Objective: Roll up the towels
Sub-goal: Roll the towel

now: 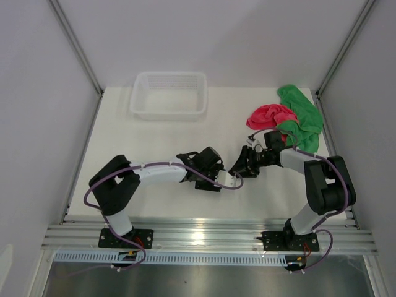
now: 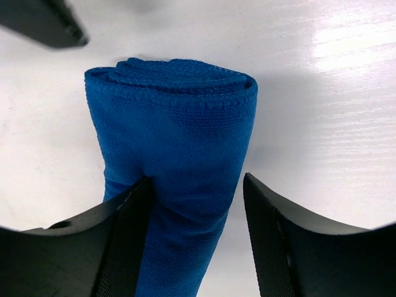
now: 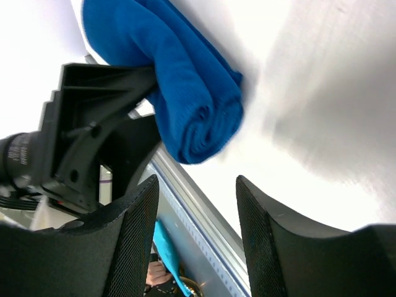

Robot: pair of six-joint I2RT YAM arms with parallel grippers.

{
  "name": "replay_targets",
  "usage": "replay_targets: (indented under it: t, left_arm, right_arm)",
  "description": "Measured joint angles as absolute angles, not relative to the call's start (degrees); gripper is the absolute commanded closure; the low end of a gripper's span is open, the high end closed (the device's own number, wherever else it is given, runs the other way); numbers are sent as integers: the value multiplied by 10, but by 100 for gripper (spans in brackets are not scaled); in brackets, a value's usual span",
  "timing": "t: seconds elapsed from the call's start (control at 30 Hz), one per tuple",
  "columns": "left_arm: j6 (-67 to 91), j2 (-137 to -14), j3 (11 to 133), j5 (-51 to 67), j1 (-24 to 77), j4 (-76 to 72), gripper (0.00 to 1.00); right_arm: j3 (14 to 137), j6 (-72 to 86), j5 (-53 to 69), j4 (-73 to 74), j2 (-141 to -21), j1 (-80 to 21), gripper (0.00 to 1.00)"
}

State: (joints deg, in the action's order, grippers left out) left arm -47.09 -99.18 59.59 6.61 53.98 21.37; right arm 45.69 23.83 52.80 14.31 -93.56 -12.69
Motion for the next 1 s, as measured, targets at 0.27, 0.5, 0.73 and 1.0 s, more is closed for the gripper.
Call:
replay_targets:
  t: [0.27,0.5,0.73,1.0]
  left_arm:
    - [-470,-1009,624,71,521,221,64]
    - [-466,-1017,650,108,492,251,97]
    - [-470,-1030,695,182,440,331,99]
    - [-489,-1056,745,253,397,430,98]
  right_arm:
    - [456,200,499,184,-882,-111,44]
    - [434,157,466,132,-814,-111,43]
    - [318,78,393,-25,-700,-113,36]
    - [241,-151,342,-156,-623,-234,30]
